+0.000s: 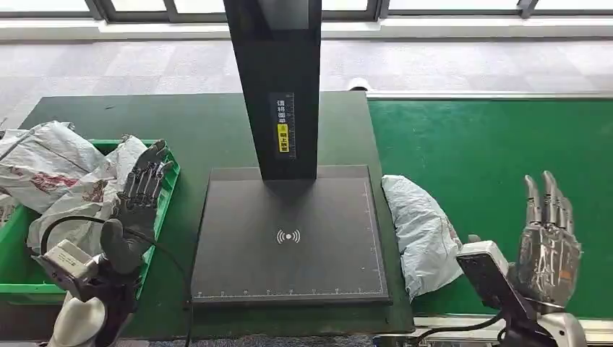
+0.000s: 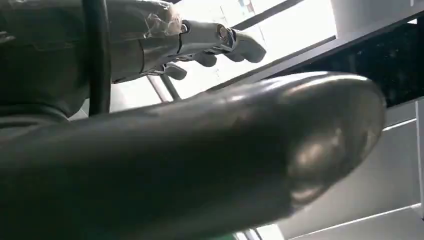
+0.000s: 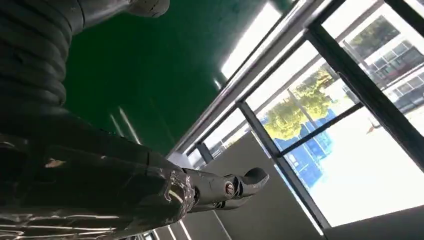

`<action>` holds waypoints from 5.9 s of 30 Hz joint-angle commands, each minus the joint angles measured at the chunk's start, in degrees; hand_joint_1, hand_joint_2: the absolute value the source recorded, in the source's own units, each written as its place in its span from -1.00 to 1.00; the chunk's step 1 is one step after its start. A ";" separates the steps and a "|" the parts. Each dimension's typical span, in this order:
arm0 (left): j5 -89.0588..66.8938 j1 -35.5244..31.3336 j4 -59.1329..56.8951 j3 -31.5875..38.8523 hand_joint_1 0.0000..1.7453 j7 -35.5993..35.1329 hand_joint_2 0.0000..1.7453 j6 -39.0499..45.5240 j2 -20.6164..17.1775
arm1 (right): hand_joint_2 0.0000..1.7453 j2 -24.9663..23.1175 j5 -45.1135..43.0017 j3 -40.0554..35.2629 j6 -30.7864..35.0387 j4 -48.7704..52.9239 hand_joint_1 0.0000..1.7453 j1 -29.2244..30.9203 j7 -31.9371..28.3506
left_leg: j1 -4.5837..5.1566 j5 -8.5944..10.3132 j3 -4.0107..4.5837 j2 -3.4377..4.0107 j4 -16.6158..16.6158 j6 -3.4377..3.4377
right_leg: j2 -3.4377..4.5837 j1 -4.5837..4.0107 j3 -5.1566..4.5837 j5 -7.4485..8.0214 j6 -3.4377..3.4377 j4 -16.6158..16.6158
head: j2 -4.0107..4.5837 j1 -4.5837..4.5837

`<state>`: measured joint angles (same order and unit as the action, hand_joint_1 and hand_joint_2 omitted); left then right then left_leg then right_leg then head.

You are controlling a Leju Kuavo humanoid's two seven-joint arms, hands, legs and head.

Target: Moved the parcel from conveyor to table for the left to box.

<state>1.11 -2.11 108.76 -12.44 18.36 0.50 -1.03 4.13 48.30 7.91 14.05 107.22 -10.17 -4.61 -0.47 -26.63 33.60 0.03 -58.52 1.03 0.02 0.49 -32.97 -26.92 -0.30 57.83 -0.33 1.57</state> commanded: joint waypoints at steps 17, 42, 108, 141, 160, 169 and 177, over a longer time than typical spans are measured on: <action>0.25 -4.25 -4.50 -5.09 -1.00 -0.22 -1.00 -0.18 -1.10 | 1.00 6.81 -9.42 1.67 -9.07 -21.72 -1.00 8.54 0.43 | -0.02 0.03 -0.04 0.00 0.06 -0.02 | -0.02 -0.03 0.08 0.05 -0.01 -0.11 | -0.02 0.00; -0.88 -7.36 -5.56 -7.04 -1.00 -1.92 -1.00 -0.44 -2.20 | 1.00 13.00 -19.00 -11.37 -25.77 -42.58 -1.00 20.58 12.76 | 0.02 0.11 -0.08 0.11 0.13 -0.03 | 0.11 0.01 0.08 0.15 -0.02 -0.16 | 0.00 0.00; -5.93 -0.83 -0.51 -2.15 -1.00 -2.49 -1.00 -0.62 -0.23 | 1.00 5.07 -24.94 -14.61 -9.33 -19.54 1.00 19.05 1.61 | 0.01 0.13 0.25 -0.01 0.07 0.01 | 0.04 0.00 -0.24 0.12 -0.03 -0.05 | 0.00 0.00; 1.23 -9.94 -10.00 -11.47 -1.00 0.59 -1.00 3.39 -1.55 | 1.00 1.81 -20.37 -29.16 2.33 -25.90 1.00 33.36 -9.87 | 0.00 0.50 0.19 0.23 0.18 -0.05 | 0.20 -0.02 -0.22 0.50 -0.01 -0.17 | 0.00 0.00; 2.35 -10.61 -9.97 -8.86 -1.00 -0.53 -1.00 1.79 0.30 | 1.00 -6.56 -22.52 -39.48 -13.31 -54.84 1.00 47.98 -3.65 | 0.00 0.55 0.36 0.19 0.07 0.01 | 0.21 -0.03 -0.38 0.50 0.00 -0.02 | 0.00 0.00; 2.14 -10.62 -9.38 -9.09 -1.00 -0.95 -1.00 0.10 1.92 | 1.00 -10.76 -30.78 -40.41 -21.01 -55.03 1.00 48.36 -6.73 | -0.02 0.55 0.41 0.05 0.03 0.03 | 0.07 -0.03 -0.40 0.44 -0.02 0.03 | -0.02 0.00; 2.09 -10.57 -9.00 -9.11 -1.00 -0.99 -1.00 -0.05 2.40 | 1.00 -12.27 -35.04 -41.13 -22.28 -51.71 1.00 47.27 -8.40 | -0.03 0.57 0.42 0.00 0.05 0.03 | 0.02 -0.04 -0.41 0.44 0.00 0.01 | 0.00 0.00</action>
<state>3.32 -11.01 101.90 -21.42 17.68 0.63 2.01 -6.66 14.38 -29.90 -7.98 58.12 34.18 -13.03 -0.52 -26.07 34.08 -0.06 -58.53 1.07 -0.05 0.44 -33.40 -26.50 -0.33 57.86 -0.33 1.57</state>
